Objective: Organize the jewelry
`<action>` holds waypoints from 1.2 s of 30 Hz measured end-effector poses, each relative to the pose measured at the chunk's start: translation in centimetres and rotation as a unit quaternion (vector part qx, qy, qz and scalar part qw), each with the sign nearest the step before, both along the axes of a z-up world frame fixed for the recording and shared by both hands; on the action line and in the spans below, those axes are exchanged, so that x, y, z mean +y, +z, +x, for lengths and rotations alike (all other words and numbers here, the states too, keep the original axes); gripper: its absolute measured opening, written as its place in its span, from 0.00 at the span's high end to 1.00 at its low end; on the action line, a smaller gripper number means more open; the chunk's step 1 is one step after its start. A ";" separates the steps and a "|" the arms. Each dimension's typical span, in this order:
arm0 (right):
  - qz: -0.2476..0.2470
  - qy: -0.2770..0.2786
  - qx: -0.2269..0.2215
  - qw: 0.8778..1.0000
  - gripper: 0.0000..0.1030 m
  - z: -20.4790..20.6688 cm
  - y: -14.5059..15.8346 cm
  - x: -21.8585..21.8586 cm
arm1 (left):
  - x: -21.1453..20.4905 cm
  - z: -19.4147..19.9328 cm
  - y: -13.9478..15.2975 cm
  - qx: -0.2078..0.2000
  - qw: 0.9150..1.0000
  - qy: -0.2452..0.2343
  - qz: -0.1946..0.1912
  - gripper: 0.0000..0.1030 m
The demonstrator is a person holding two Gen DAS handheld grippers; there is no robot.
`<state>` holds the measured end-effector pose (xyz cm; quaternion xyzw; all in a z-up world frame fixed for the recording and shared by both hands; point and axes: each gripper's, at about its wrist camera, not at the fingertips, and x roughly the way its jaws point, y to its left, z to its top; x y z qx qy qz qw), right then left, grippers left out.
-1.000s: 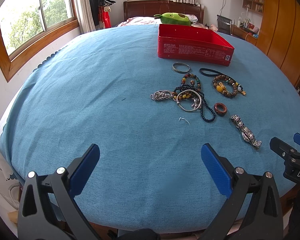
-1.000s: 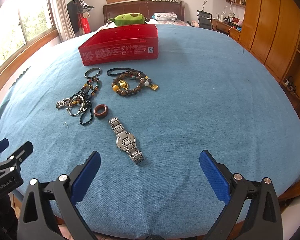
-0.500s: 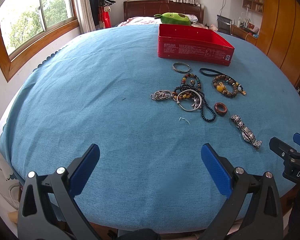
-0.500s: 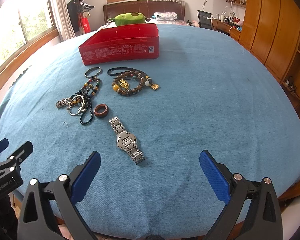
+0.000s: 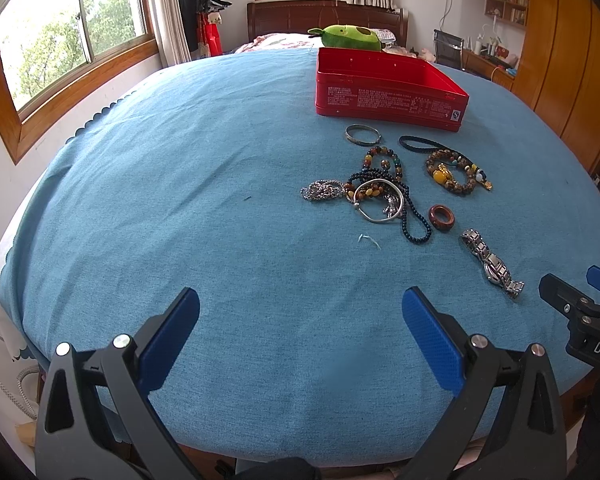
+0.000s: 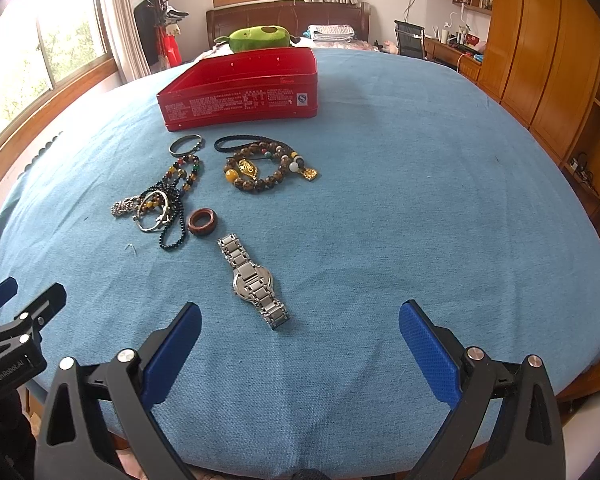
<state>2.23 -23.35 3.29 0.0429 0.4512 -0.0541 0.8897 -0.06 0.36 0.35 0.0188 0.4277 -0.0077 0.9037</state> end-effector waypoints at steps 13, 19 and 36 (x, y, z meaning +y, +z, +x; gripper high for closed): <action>0.020 0.032 0.001 0.999 0.04 0.6 -0.1 0.4 | 0.4 -0.3 0.3 0.003 1.000 -0.004 -0.009 0.03; 0.043 0.064 0.019 0.997 0.04 1.9 -0.3 -0.4 | 0.9 1.0 -1.3 0.033 0.997 -0.038 -0.054 0.03; 0.096 0.131 0.040 0.986 0.29 5.4 -0.5 -1.9 | 3.2 9.8 -1.3 0.091 0.992 -0.020 -0.084 0.31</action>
